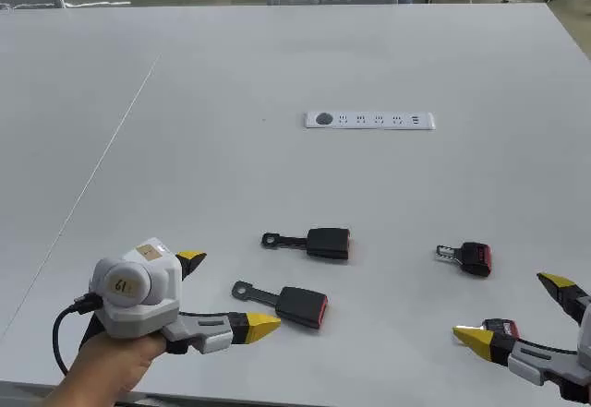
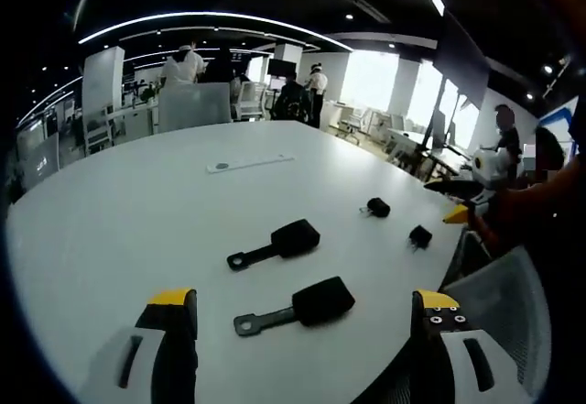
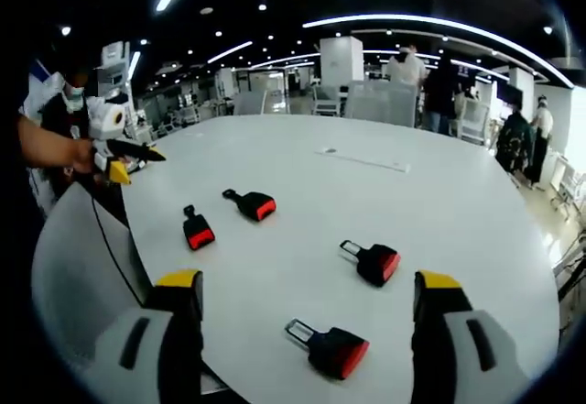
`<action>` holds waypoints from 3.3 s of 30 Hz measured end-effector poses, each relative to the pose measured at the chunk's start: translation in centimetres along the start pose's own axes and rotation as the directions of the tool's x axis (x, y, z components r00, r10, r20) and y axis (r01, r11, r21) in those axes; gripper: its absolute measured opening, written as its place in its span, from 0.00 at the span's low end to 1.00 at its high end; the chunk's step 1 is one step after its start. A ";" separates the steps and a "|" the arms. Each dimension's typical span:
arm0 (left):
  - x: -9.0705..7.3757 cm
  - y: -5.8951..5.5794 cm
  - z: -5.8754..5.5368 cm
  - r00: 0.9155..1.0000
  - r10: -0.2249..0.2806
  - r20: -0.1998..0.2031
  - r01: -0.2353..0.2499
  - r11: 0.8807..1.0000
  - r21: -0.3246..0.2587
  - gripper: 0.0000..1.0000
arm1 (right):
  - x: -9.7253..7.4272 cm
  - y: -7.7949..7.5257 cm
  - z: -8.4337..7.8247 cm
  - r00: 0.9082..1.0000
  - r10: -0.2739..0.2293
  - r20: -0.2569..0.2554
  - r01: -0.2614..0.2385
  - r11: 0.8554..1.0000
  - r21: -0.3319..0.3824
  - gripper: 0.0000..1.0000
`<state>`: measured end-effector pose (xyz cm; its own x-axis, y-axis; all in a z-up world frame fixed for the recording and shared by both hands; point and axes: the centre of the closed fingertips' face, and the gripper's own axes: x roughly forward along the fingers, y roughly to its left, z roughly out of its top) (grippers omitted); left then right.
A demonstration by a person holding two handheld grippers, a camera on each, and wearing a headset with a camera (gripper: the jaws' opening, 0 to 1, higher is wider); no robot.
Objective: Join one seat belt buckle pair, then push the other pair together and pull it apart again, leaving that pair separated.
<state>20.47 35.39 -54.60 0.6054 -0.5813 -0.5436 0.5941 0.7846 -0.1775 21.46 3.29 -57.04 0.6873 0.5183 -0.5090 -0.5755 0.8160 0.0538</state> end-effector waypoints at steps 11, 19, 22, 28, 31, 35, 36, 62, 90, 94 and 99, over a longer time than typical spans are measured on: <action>-0.2 -0.1 0.1 1.000 -0.001 -0.003 0.001 1.000 0.007 1.00 | -0.1 0.3 -0.1 1.000 0.005 -0.002 -0.005 1.000 -0.003 0.96; -0.3 -0.2 0.1 1.000 -0.004 -0.006 0.004 1.000 0.010 1.00 | -0.1 0.5 -0.1 1.000 0.009 -0.004 -0.009 1.000 -0.005 0.96; -0.3 -0.2 0.2 1.000 -0.005 -0.008 0.005 1.000 0.012 1.00 | -0.2 0.6 0.0 1.000 0.011 -0.004 -0.011 1.000 -0.006 0.96; -0.4 -0.3 0.2 1.000 -0.008 -0.011 0.008 1.000 0.016 1.00 | -0.1 0.8 0.0 1.000 0.020 -0.009 -0.020 1.000 -0.009 0.96; -0.4 -0.4 0.4 1.000 -0.010 -0.014 0.010 1.000 0.022 1.00 | 0.0 0.8 0.2 1.000 0.027 -0.010 -0.027 1.000 -0.017 0.96; -0.3 -0.4 0.8 1.000 -0.012 -0.011 0.013 1.000 0.027 1.00 | -0.1 0.8 0.6 1.000 0.029 -0.007 -0.029 0.999 -0.021 0.96; -0.3 -0.5 0.9 1.000 -0.013 -0.011 0.014 0.999 0.030 1.00 | -0.1 0.8 0.8 1.000 0.030 -0.005 -0.030 0.999 -0.022 0.96; 0.3 -1.2 0.4 0.999 -0.027 -0.021 0.028 0.999 0.040 0.99 | -0.3 1.2 -0.1 0.998 0.053 -0.020 -0.053 0.999 -0.004 0.96; 1.5 -0.9 0.4 0.998 -0.046 -0.039 0.050 0.994 0.092 0.98 | 0.2 -0.1 -1.9 0.989 0.121 -0.079 -0.122 0.993 0.001 0.95; 1.9 -0.8 0.3 0.997 -0.054 -0.050 0.059 0.992 0.111 0.98 | 0.2 -0.4 -2.1 0.988 0.127 -0.091 -0.128 0.992 -0.007 0.95; 2.6 -1.0 0.2 0.995 -0.073 -0.062 0.081 0.987 0.136 0.96 | 0.3 -0.7 -2.6 0.983 0.144 -0.116 -0.147 0.989 -0.023 0.94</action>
<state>21.51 33.06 -55.69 0.5265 -0.6225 -0.5790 0.7074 0.6986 -0.1078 20.95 2.17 -59.45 0.5413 0.5967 -0.5924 -0.6802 0.7249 0.1086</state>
